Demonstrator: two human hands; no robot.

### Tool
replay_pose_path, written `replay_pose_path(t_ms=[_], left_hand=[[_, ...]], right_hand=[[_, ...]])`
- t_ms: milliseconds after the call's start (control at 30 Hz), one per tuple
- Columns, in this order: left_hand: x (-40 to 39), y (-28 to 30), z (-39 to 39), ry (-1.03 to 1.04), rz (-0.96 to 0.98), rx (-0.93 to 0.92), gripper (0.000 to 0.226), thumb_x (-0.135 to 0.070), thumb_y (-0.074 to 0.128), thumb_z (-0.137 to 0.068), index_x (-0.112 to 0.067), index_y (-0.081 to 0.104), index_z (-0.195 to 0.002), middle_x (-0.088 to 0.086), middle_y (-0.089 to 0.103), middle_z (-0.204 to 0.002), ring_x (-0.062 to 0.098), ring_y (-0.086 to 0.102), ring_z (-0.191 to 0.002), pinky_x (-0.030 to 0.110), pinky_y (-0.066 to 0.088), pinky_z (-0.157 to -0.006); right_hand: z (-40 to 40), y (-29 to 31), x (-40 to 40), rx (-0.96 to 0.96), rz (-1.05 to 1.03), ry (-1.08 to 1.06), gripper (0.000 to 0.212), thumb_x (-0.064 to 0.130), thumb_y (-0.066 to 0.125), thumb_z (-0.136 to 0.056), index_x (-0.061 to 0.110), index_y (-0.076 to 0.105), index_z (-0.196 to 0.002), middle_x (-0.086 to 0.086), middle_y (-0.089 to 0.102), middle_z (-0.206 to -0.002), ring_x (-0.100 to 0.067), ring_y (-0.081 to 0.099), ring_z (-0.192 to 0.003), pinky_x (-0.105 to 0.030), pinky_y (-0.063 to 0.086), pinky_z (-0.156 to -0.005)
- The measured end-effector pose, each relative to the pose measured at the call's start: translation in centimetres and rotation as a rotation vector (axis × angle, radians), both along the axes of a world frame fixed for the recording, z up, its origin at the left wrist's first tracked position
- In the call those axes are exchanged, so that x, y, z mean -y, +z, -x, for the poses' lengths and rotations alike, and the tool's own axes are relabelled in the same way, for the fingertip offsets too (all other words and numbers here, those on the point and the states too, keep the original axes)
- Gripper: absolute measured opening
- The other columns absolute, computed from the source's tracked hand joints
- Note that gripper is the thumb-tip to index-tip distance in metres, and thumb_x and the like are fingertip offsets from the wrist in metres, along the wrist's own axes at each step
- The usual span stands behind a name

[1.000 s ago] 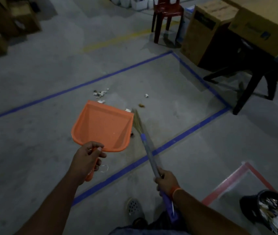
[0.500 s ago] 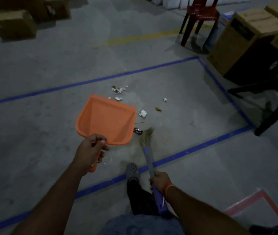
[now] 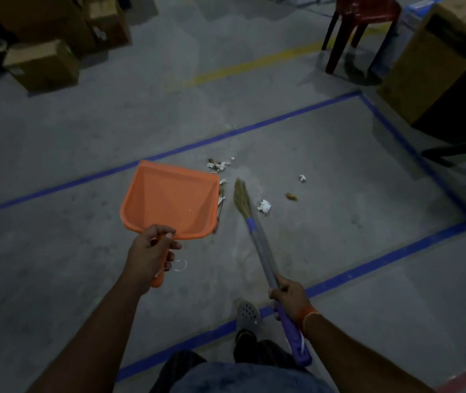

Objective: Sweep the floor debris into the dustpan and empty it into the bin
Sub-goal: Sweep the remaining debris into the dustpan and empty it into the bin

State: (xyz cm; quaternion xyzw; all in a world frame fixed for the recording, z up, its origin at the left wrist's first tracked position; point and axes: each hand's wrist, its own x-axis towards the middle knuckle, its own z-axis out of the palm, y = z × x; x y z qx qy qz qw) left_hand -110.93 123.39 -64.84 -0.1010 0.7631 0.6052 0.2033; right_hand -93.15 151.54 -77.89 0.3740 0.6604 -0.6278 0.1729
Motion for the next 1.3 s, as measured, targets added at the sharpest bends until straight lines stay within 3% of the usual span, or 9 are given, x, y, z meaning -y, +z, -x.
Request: replay_pose_path(t_ms=[133,267,433,533,667,800,933,1100,1300], left_hand=[[-1.4,-0.1,3.0,-0.037,-0.015,0.001,0.013,-0.007,0.053,-0.105,-0.011,0.065,-0.103,0.018,0.072,-0.084,0.019,0.054,-0.054,0.028,0.043,-0.049],[-1.7,-0.6,5.7,-0.092,-0.009,-0.010,0.013,-0.008,0.053,-0.105,-0.010,0.066,-0.104,0.021,0.072,-0.087,0.018,0.056,-0.053,0.028,0.045,-0.048],[0.5,-0.7,8.7,-0.134,-0.004,-0.006,0.013,-0.009,0.055,-0.104,-0.013,0.067,-0.102,0.018,0.074,-0.087,0.019,0.056,-0.054,0.029,0.046,-0.049],[2.3,-0.6,10.7,-0.158,-0.004,0.000,0.014,-0.010,0.055,-0.104,-0.014,0.068,-0.103,0.018,0.074,-0.087,0.019,0.056,-0.054,0.031,0.046,-0.051],[4.0,-0.7,13.9,-0.169,-0.007,0.002,0.013,-0.009,0.056,-0.104,-0.014,0.068,-0.102,0.021,0.073,-0.088,0.020,0.056,-0.055,0.031,0.045,-0.052],[4.0,-0.9,16.0,-0.194,-0.008,0.002,0.014,-0.008,0.055,-0.104,-0.013,0.067,-0.102,0.020,0.073,-0.087,0.021,0.055,-0.056,0.031,0.045,-0.052],[2.9,-0.9,17.1,-0.200,-0.016,0.005,0.013,-0.010,0.055,-0.104,-0.014,0.067,-0.103,0.018,0.074,-0.087,0.021,0.056,-0.057,0.031,0.045,-0.051],[0.8,-1.0,17.2,-0.106,-0.017,-0.008,0.012,-0.008,0.055,-0.104,-0.012,0.067,-0.104,0.019,0.074,-0.087,0.020,0.056,-0.056,0.030,0.045,-0.050],[-4.4,-0.9,16.0,-0.013,-0.018,-0.010,0.011,-0.008,0.056,-0.103,-0.011,0.067,-0.103,0.018,0.075,-0.087,0.021,0.057,-0.056,0.032,0.046,-0.053]], right_hand=[[-0.3,0.1,-1.9,0.003,-0.102,-0.012,0.053,-0.002,0.059,-0.090,0.015,0.049,-0.139,-0.008,0.060,-0.062,-0.021,0.056,-0.049,-0.032,0.050,-0.048],[0.7,0.3,-2.1,0.074,-0.160,-0.047,0.042,-0.002,0.059,-0.089,0.011,0.058,-0.129,-0.008,0.060,-0.059,-0.019,0.057,-0.044,-0.031,0.051,-0.044],[3.4,-0.3,-0.3,0.197,-0.180,0.001,0.035,0.001,0.061,-0.079,0.004,0.067,-0.114,-0.016,0.063,-0.065,-0.027,0.060,-0.053,-0.048,0.056,-0.054],[5.0,-0.5,1.0,0.216,-0.183,0.099,0.043,0.014,0.062,-0.068,0.004,0.068,-0.109,-0.019,0.065,-0.072,-0.029,0.061,-0.059,-0.051,0.056,-0.055],[6.7,0.1,2.4,0.169,-0.183,0.049,0.052,0.006,0.064,-0.080,0.027,0.056,-0.127,-0.018,0.070,-0.085,-0.030,0.064,-0.059,-0.035,0.053,-0.050],[7.5,-1.5,0.7,0.115,-0.306,0.039,0.070,0.029,0.067,-0.068,0.011,0.056,-0.135,-0.009,0.070,-0.093,-0.023,0.064,-0.072,-0.049,0.058,-0.073],[9.5,1.4,-2.1,0.130,-0.349,-0.071,0.054,0.003,0.064,-0.086,0.012,0.051,-0.138,-0.019,0.071,-0.085,-0.022,0.063,-0.049,-0.034,0.056,-0.053],[12.0,1.8,-9.1,0.259,-0.372,-0.108,0.046,0.003,0.062,-0.085,0.009,0.058,-0.130,-0.020,0.070,-0.085,-0.029,0.066,-0.057,-0.033,0.055,-0.047],[13.7,1.3,-14.1,0.332,-0.354,0.167,0.032,0.001,0.059,-0.080,0.002,0.067,-0.110,-0.018,0.069,-0.075,-0.023,0.064,-0.051,-0.031,0.055,-0.050]])
